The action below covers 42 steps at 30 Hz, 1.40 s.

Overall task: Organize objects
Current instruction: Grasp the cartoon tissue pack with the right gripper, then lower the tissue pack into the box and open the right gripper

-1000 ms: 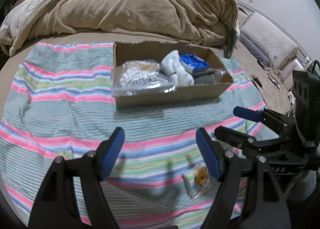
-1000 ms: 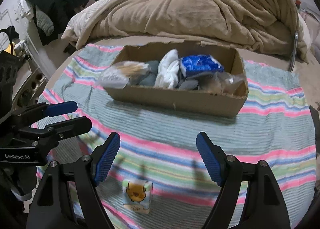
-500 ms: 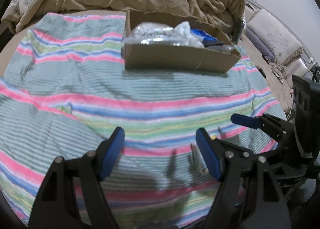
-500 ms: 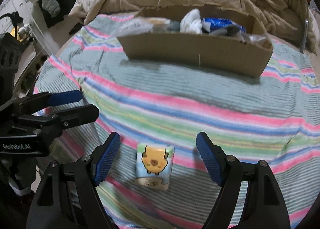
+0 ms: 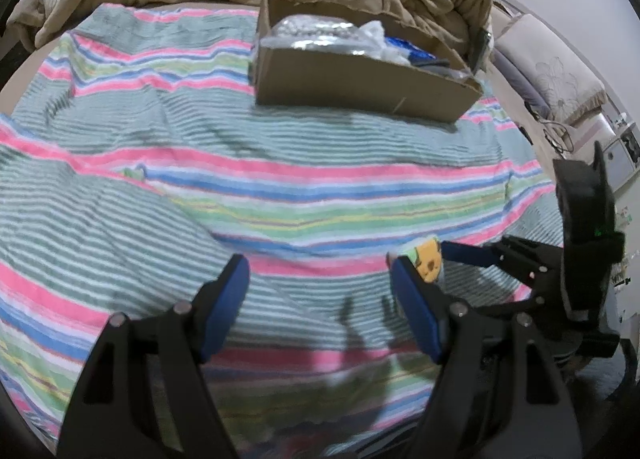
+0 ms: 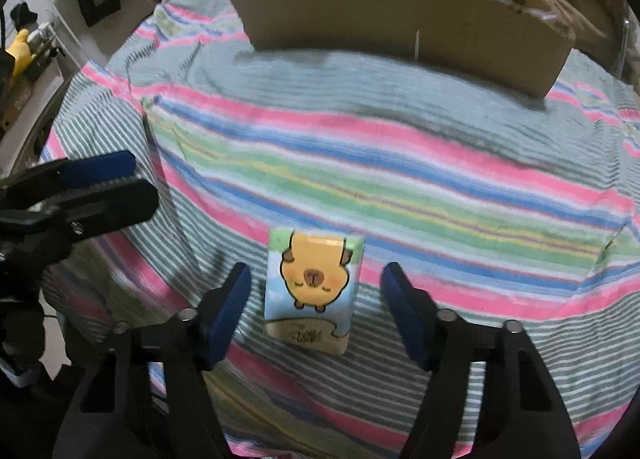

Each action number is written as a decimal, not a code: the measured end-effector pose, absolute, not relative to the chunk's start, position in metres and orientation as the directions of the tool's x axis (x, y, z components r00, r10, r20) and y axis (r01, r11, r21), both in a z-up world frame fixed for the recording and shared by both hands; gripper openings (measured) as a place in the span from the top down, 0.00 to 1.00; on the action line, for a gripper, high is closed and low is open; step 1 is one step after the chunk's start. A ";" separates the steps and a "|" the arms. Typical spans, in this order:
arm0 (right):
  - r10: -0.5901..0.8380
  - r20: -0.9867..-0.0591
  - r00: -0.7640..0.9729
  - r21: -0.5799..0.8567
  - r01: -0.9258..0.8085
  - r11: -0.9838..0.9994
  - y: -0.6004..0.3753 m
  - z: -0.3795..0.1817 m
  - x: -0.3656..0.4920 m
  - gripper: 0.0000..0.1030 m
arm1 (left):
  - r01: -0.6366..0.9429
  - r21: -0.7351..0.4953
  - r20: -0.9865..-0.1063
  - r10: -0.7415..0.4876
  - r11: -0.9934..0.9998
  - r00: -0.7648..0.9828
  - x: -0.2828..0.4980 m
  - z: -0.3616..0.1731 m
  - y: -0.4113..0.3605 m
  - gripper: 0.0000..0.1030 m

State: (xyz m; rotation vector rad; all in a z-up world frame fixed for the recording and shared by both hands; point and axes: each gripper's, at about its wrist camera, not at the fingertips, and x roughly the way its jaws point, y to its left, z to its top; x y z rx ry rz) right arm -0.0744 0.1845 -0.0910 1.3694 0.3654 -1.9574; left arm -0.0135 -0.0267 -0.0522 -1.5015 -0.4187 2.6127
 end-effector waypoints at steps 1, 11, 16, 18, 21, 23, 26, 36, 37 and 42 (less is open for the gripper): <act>-0.383 -0.906 -0.181 0.160 0.690 -0.706 0.184 -0.094 -0.073 0.45 | 0.052 -0.285 -0.833 0.220 -0.957 -0.507 -0.013 -0.053 -0.027 0.27; -0.408 -0.889 -0.205 0.161 0.695 -0.700 0.190 -0.080 -0.076 0.51 | 0.046 -0.283 -0.834 0.222 -0.958 -0.505 -0.017 -0.051 -0.027 0.27; -0.433 -0.870 -0.237 0.166 0.685 -0.709 0.196 -0.061 -0.085 0.51 | 0.040 -0.275 -0.827 0.215 -0.961 -0.519 -0.022 -0.043 -0.027 0.27; -0.440 -0.862 -0.251 0.164 0.684 -0.711 0.196 -0.053 -0.090 0.51 | 0.039 -0.274 -0.824 0.213 -0.961 -0.525 -0.026 -0.039 -0.028 0.27; -0.451 -0.848 -0.277 0.159 0.680 -0.716 0.195 -0.039 -0.098 0.51 | 0.035 -0.271 -0.819 0.211 -0.962 -0.533 -0.032 -0.033 -0.028 0.27; -0.454 -0.842 -0.291 0.157 0.674 -0.722 0.196 -0.032 -0.106 0.51 | 0.032 -0.270 -0.817 0.211 -0.962 -0.537 -0.036 -0.030 -0.028 0.27; -0.458 -0.832 -0.314 0.154 0.661 -0.734 0.200 -0.021 -0.118 0.51 | 0.029 -0.267 -0.812 0.209 -0.963 -0.545 -0.044 -0.024 -0.029 0.27; -0.459 -0.801 -0.384 0.137 0.628 -0.766 0.205 0.006 -0.155 0.51 | 0.019 -0.259 -0.796 0.202 -0.966 -0.571 -0.072 -0.008 -0.031 0.27; -0.459 -0.799 -0.390 0.136 0.626 -0.768 0.206 0.008 -0.158 0.51 | 0.018 -0.259 -0.795 0.202 -0.966 -0.572 -0.075 -0.006 -0.031 0.27; -0.459 -0.785 -0.415 0.128 0.617 -0.776 0.207 0.019 -0.176 0.51 | 0.014 -0.255 -0.787 0.199 -0.967 -0.584 -0.089 0.000 -0.032 0.27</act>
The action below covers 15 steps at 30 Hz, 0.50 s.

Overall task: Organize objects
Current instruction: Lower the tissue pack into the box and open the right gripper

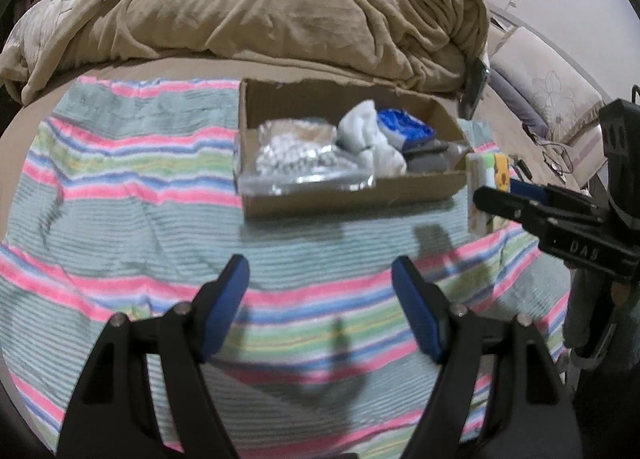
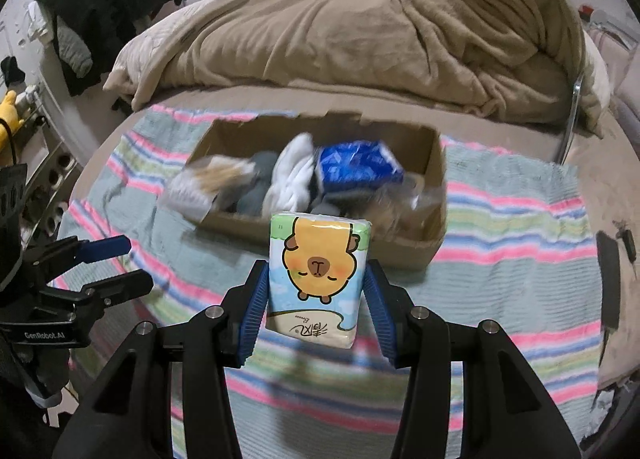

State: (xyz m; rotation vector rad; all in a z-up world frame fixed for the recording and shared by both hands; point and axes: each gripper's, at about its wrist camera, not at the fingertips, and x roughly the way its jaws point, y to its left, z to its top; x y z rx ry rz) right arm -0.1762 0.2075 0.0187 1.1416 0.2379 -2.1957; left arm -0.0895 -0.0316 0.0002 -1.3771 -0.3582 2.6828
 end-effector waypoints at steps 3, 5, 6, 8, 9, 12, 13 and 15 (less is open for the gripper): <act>-0.458 -0.780 -0.427 0.122 0.614 -0.780 0.206 0.024 -0.187 0.51 | 0.016 -0.254 -0.782 0.196 -0.967 -0.591 -0.097 0.003 -0.033 0.27; -0.459 -0.777 -0.430 0.119 0.616 -0.779 0.204 0.026 -0.193 0.51 | 0.017 -0.252 -0.780 0.193 -0.968 -0.595 -0.103 0.006 -0.034 0.27; -0.460 -0.776 -0.431 0.118 0.617 -0.778 0.203 0.027 -0.196 0.51 | 0.016 -0.251 -0.779 0.191 -0.968 -0.597 -0.106 0.006 -0.035 0.27; -0.461 -0.774 -0.435 0.116 0.618 -0.778 0.201 0.029 -0.202 0.51 | 0.017 -0.246 -0.777 0.187 -0.969 -0.601 -0.110 0.008 -0.037 0.27; -0.462 -0.773 -0.436 0.116 0.618 -0.777 0.200 0.029 -0.205 0.51 | 0.018 -0.244 -0.775 0.184 -0.970 -0.604 -0.114 0.009 -0.039 0.27; -0.461 -0.771 -0.439 0.116 0.616 -0.779 0.198 0.029 -0.217 0.51 | 0.025 -0.240 -0.773 0.175 -0.971 -0.610 -0.122 0.011 -0.043 0.27; -0.460 -0.771 -0.441 0.115 0.614 -0.781 0.198 0.029 -0.221 0.51 | 0.027 -0.239 -0.772 0.173 -0.971 -0.611 -0.125 0.012 -0.045 0.27; -0.459 -0.769 -0.445 0.115 0.610 -0.784 0.198 0.028 -0.229 0.51 | 0.029 -0.238 -0.769 0.170 -0.971 -0.616 -0.131 0.013 -0.047 0.27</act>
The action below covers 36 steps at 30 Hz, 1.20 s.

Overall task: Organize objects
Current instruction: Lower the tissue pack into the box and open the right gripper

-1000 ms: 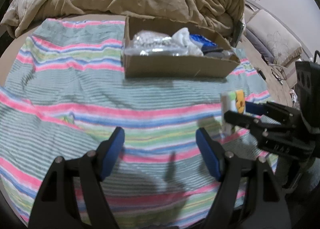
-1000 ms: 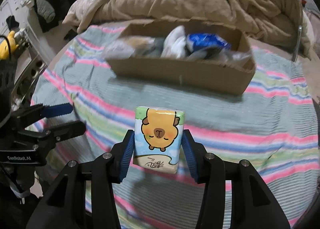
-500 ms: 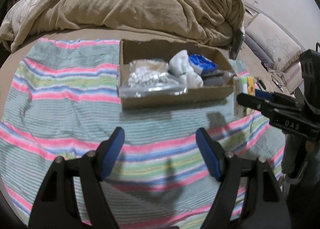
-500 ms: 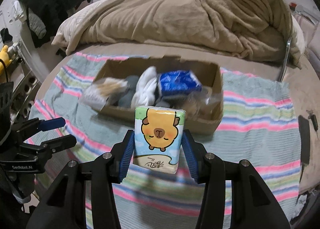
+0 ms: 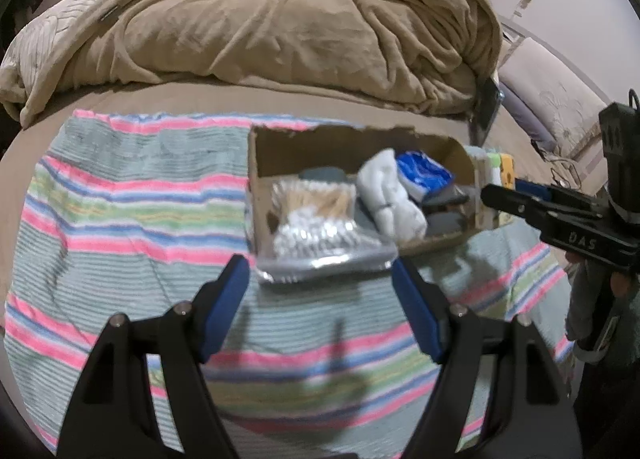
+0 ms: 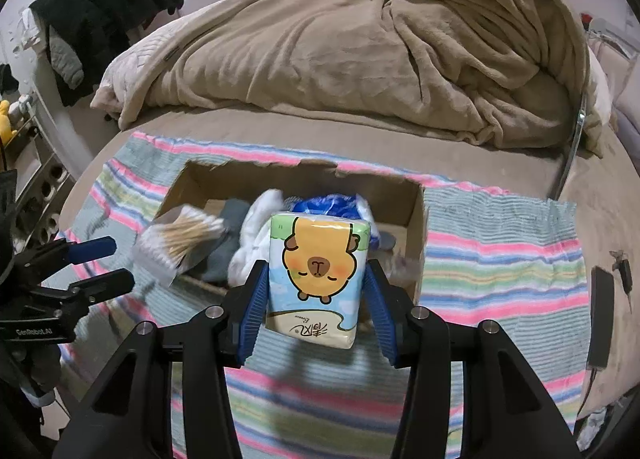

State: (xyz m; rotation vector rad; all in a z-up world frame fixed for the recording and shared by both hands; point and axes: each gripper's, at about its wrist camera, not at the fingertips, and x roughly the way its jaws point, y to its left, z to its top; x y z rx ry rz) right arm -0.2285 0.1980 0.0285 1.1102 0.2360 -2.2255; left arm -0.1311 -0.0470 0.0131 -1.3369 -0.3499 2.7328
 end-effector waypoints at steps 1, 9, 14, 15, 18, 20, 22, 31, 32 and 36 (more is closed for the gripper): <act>-0.458 -0.769 -0.446 0.115 0.608 -0.785 0.198 0.028 -0.231 0.51 | 0.029 -0.237 -0.768 0.169 -0.971 -0.618 -0.134 0.014 -0.048 0.27; -0.447 -0.773 -0.450 0.119 0.589 -0.799 0.197 0.018 -0.266 0.51 | 0.038 -0.227 -0.766 0.155 -0.973 -0.624 -0.158 0.014 -0.054 0.27; -0.439 -0.777 -0.451 0.123 0.576 -0.808 0.198 0.012 -0.284 0.51 | 0.043 -0.230 -0.766 0.153 -0.972 -0.624 -0.171 0.011 -0.055 0.27; -0.439 -0.779 -0.448 0.124 0.575 -0.808 0.197 0.010 -0.287 0.51 | 0.044 -0.229 -0.767 0.152 -0.972 -0.623 -0.174 0.010 -0.055 0.27; -0.438 -0.781 -0.445 0.128 0.573 -0.809 0.195 0.007 -0.294 0.51 | 0.047 -0.231 -0.769 0.153 -0.972 -0.620 -0.181 0.008 -0.055 0.27; -0.436 -0.780 -0.449 0.126 0.570 -0.812 0.194 0.005 -0.297 0.50 | 0.049 -0.230 -0.771 0.152 -0.972 -0.618 -0.184 0.007 -0.055 0.27; -0.438 -0.775 -0.455 0.133 0.561 -0.817 0.196 0.005 -0.299 0.44 | 0.049 -0.230 -0.771 0.152 -0.972 -0.618 -0.185 0.007 -0.055 0.27; -0.445 -0.766 -0.464 0.141 0.555 -0.820 0.200 0.011 -0.291 0.44 | 0.056 -0.232 -0.770 0.148 -0.971 -0.620 -0.178 0.010 -0.052 0.27; -0.447 -0.764 -0.466 0.141 0.555 -0.820 0.202 0.012 -0.288 0.43 | 0.056 -0.233 -0.770 0.149 -0.971 -0.620 -0.176 0.011 -0.052 0.27; -0.454 -0.758 -0.469 0.146 0.556 -0.818 0.205 0.018 -0.277 0.43 | 0.055 -0.233 -0.770 0.149 -0.971 -0.621 -0.168 0.014 -0.049 0.27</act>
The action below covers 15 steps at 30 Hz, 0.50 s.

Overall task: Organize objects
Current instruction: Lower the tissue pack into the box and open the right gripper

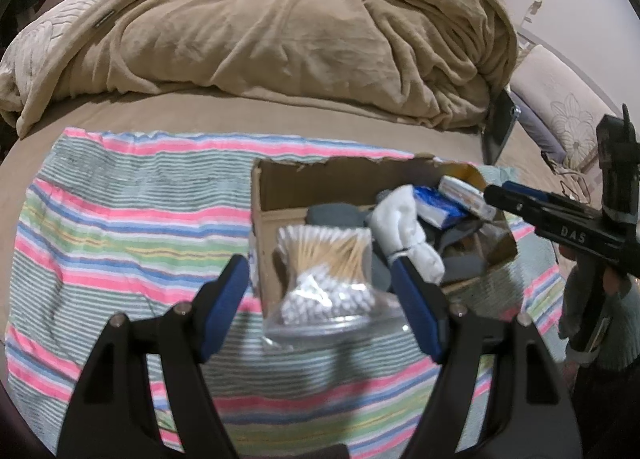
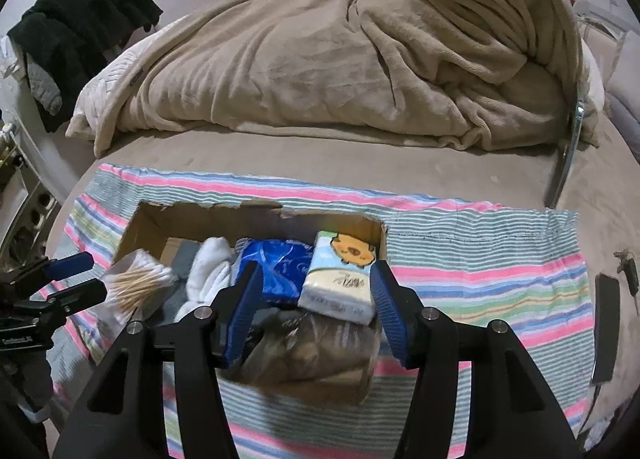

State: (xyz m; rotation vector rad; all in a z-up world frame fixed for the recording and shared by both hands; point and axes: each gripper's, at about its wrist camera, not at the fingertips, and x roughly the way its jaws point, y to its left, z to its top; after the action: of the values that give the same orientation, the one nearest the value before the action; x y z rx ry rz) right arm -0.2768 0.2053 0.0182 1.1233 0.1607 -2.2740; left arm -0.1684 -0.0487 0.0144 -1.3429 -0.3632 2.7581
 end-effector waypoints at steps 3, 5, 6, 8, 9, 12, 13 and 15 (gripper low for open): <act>-0.460 -0.755 -0.468 0.148 0.561 -0.815 0.207 0.022 -0.267 0.43 | 0.056 -0.231 -0.768 0.147 -0.971 -0.623 -0.160 0.017 -0.046 0.27; -0.463 -0.754 -0.467 0.149 0.563 -0.813 0.207 0.024 -0.260 0.43 | 0.057 -0.232 -0.769 0.147 -0.971 -0.622 -0.153 0.018 -0.044 0.27; -0.464 -0.753 -0.466 0.150 0.565 -0.812 0.207 0.024 -0.257 0.43 | 0.057 -0.230 -0.770 0.146 -0.971 -0.621 -0.151 0.018 -0.043 0.27; -0.464 -0.753 -0.465 0.149 0.567 -0.810 0.208 0.025 -0.249 0.43 | 0.057 -0.229 -0.771 0.145 -0.972 -0.620 -0.146 0.019 -0.040 0.27; -0.465 -0.754 -0.465 0.149 0.568 -0.809 0.208 0.026 -0.246 0.42 | 0.058 -0.229 -0.769 0.145 -0.972 -0.622 -0.143 0.020 -0.039 0.27; -0.466 -0.754 -0.463 0.150 0.569 -0.808 0.209 0.026 -0.237 0.34 | 0.062 -0.230 -0.765 0.141 -0.971 -0.628 -0.135 0.022 -0.038 0.27; -0.467 -0.753 -0.463 0.151 0.569 -0.808 0.209 0.026 -0.234 0.33 | 0.063 -0.230 -0.765 0.141 -0.971 -0.628 -0.133 0.022 -0.037 0.27; -0.466 -0.753 -0.465 0.149 0.570 -0.808 0.210 0.027 -0.226 0.32 | 0.064 -0.230 -0.766 0.139 -0.971 -0.628 -0.128 0.023 -0.036 0.27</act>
State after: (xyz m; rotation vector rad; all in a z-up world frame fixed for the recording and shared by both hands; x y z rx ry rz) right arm -0.2264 0.2100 0.0267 1.1105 0.1641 -2.2617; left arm -0.1276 -0.0360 0.0225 -1.3354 -0.3666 2.7732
